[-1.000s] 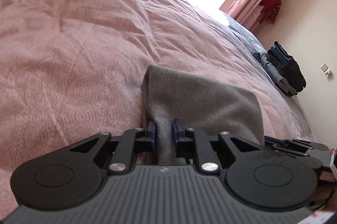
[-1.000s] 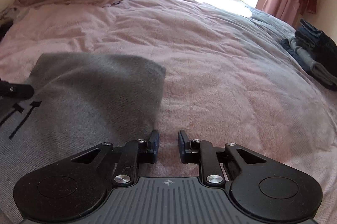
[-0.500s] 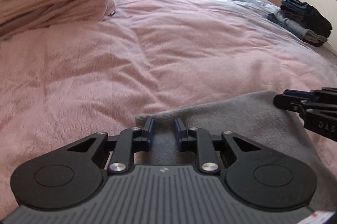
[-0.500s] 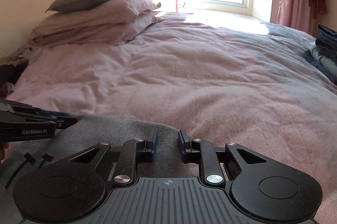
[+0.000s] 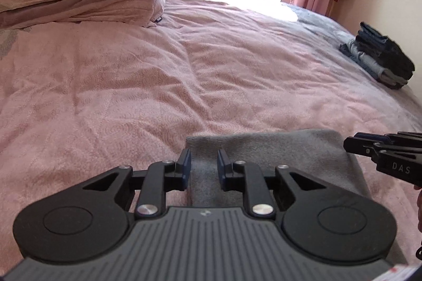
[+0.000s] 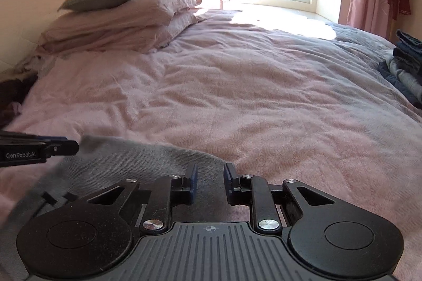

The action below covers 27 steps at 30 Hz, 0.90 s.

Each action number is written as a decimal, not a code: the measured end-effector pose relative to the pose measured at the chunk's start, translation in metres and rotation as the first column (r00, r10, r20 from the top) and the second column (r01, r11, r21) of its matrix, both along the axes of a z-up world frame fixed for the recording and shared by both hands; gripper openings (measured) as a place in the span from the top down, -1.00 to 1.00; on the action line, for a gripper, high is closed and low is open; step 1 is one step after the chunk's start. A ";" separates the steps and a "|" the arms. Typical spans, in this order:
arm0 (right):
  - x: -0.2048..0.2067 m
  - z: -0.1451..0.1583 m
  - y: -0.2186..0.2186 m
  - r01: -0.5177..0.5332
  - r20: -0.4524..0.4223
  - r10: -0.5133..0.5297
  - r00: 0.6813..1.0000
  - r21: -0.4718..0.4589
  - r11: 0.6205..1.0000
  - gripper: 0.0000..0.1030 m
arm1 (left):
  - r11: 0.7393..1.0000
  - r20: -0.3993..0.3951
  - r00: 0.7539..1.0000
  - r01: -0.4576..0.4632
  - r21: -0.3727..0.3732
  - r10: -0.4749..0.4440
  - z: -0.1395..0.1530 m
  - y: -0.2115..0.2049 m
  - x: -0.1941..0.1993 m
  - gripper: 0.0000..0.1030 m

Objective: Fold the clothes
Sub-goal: 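Flatten the folded skirt with both grippers and open them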

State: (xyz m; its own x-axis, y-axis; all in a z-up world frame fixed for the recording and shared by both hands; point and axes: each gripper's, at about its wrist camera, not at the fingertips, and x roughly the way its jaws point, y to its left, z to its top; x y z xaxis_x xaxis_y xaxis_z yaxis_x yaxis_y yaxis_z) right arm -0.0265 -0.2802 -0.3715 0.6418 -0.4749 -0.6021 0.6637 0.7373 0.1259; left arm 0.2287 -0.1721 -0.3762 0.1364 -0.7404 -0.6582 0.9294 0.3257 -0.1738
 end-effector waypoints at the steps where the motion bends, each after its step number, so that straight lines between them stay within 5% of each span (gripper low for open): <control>1: -0.011 0.006 0.011 -0.016 0.042 0.015 0.999 0.029 0.999 0.66 | 1.000 -0.015 1.000 0.008 -0.019 -0.008 0.006 0.012 -0.002 0.68; 7: -0.054 -0.006 0.091 -0.041 0.053 0.038 0.998 0.042 0.998 0.67 | 0.998 0.030 0.998 0.058 0.010 -0.059 0.005 0.079 -0.044 0.67; 9: -0.055 -0.025 0.109 -0.047 0.001 0.047 0.999 0.028 0.999 0.67 | 0.999 0.066 0.998 0.011 0.036 -0.013 -0.007 0.096 -0.053 0.62; 13: -0.045 -0.033 0.118 -0.062 -0.084 0.060 0.995 -0.028 0.998 0.66 | 0.994 -0.072 0.991 -0.107 0.024 0.109 -0.016 0.114 -0.042 0.57; 17: -0.060 -0.015 0.135 -0.051 -0.042 0.050 0.998 -0.010 0.999 0.63 | 0.992 -0.016 0.992 -0.126 0.030 0.127 0.001 0.128 -0.060 0.65; 21: -0.064 -0.033 0.151 -0.067 -0.095 0.063 0.993 -0.040 0.997 0.53 | 0.991 0.016 0.992 -0.128 0.031 0.128 0.002 0.143 -0.080 0.65; 27: -0.086 -0.011 0.162 -0.047 -0.073 0.052 0.996 0.071 0.996 -0.04 | 0.985 0.004 0.987 -0.159 0.060 0.159 0.022 0.168 -0.101 0.57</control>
State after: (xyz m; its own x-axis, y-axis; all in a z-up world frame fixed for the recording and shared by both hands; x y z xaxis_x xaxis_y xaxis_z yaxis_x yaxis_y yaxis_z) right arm -0.1128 -0.1182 -0.3827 0.6156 -0.3992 -0.6795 0.6359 0.7609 0.1290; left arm 0.1278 -0.0040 -0.3543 0.2486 -0.6686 -0.7009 0.8649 0.4790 -0.1500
